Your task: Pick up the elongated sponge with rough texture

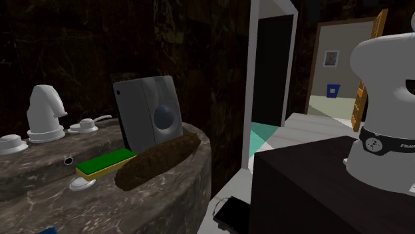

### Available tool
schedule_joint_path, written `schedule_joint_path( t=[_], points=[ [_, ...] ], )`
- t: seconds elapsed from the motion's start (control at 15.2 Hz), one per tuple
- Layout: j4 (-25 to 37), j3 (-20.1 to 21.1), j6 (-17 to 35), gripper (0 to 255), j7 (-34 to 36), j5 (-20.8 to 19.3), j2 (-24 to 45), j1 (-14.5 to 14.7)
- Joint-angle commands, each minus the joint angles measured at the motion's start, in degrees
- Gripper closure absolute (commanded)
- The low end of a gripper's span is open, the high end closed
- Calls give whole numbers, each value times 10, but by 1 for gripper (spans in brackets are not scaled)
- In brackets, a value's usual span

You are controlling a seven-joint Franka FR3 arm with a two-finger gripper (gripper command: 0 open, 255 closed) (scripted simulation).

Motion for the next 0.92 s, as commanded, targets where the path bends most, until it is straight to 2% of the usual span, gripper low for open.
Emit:
schedule_joint_path(
  t=[0.0, 0.46, 0.86],
  points=[
    [0, 0, 0, 0, 0, 0, 0, 0],
    [-40, 63, 126, 0, -35, -151, 107, -3],
    [-57, 115, 227, 0, -11, -325, 220, -33]
  ],
)
